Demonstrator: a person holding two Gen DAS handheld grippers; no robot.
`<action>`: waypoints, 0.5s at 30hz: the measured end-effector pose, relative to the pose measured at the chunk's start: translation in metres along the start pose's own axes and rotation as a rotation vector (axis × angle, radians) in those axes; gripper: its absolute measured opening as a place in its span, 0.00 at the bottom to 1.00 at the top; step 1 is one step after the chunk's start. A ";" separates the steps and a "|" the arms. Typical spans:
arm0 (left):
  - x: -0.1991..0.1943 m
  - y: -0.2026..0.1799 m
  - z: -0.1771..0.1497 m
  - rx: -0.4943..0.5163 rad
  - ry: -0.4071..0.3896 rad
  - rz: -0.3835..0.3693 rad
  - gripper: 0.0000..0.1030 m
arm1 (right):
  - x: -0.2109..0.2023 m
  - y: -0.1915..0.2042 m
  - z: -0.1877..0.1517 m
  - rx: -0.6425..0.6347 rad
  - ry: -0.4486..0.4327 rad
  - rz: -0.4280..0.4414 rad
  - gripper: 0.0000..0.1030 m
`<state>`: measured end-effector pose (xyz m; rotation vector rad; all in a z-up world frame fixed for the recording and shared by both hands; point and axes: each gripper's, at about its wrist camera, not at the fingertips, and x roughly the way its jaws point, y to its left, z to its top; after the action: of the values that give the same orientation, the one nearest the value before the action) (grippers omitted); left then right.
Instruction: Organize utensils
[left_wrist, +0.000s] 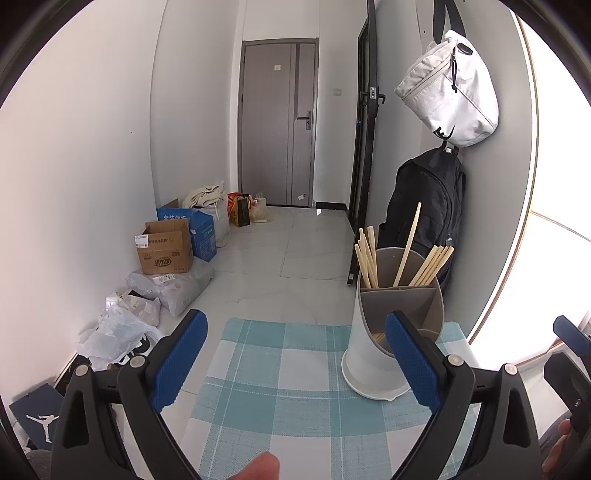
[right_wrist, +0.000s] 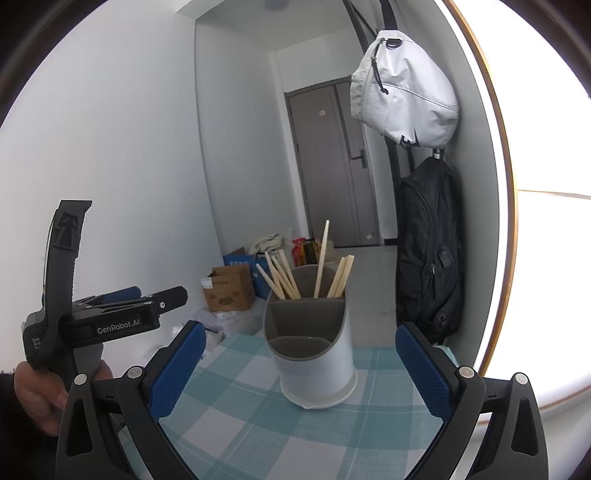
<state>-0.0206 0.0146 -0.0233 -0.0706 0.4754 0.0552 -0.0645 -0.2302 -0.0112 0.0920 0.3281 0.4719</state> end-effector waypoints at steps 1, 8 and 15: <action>0.000 0.001 0.000 -0.006 0.003 0.000 0.92 | 0.000 0.000 0.000 0.000 0.001 0.000 1.00; 0.002 0.002 -0.001 -0.010 0.016 -0.012 0.92 | 0.000 0.000 0.000 -0.002 0.002 0.000 1.00; 0.000 0.000 -0.001 -0.004 0.009 -0.011 0.92 | 0.000 -0.001 0.000 0.000 0.003 0.000 1.00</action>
<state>-0.0209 0.0150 -0.0241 -0.0776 0.4837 0.0456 -0.0641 -0.2309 -0.0110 0.0918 0.3308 0.4720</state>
